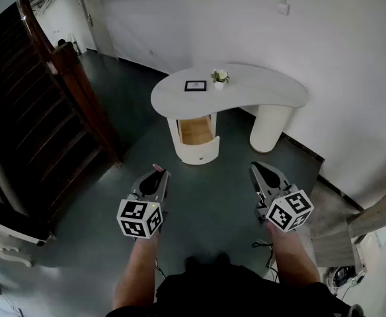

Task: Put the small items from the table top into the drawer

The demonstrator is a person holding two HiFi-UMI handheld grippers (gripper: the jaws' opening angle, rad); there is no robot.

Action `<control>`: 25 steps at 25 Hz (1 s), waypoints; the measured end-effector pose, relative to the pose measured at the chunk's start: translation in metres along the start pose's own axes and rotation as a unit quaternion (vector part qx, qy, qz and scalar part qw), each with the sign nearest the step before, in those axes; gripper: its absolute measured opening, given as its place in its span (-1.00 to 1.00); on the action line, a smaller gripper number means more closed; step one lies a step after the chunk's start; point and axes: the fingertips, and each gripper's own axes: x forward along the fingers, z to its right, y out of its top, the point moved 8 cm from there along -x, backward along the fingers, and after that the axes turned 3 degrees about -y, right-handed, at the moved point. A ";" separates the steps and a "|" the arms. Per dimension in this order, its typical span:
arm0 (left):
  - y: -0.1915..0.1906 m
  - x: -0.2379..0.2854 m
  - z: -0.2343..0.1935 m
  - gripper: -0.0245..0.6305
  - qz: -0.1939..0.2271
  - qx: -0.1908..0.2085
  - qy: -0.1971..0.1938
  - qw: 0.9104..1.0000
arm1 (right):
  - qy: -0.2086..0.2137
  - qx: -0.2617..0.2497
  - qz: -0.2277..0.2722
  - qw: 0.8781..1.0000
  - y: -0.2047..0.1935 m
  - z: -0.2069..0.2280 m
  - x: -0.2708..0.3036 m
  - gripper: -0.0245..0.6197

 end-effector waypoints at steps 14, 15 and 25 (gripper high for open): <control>-0.004 0.024 0.038 -0.77 -0.010 0.007 -0.009 1.000 | 0.010 -0.022 -0.003 1.000 0.005 0.026 -0.027 -0.89; -0.004 0.026 0.043 -0.77 -0.011 0.008 -0.009 1.000 | 0.013 -0.022 -0.003 1.000 0.005 0.029 -0.031 -0.89; -0.009 0.055 0.063 -0.77 -0.019 0.006 -0.018 1.000 | 0.027 0.000 -0.020 0.999 -0.006 0.055 -0.037 -0.89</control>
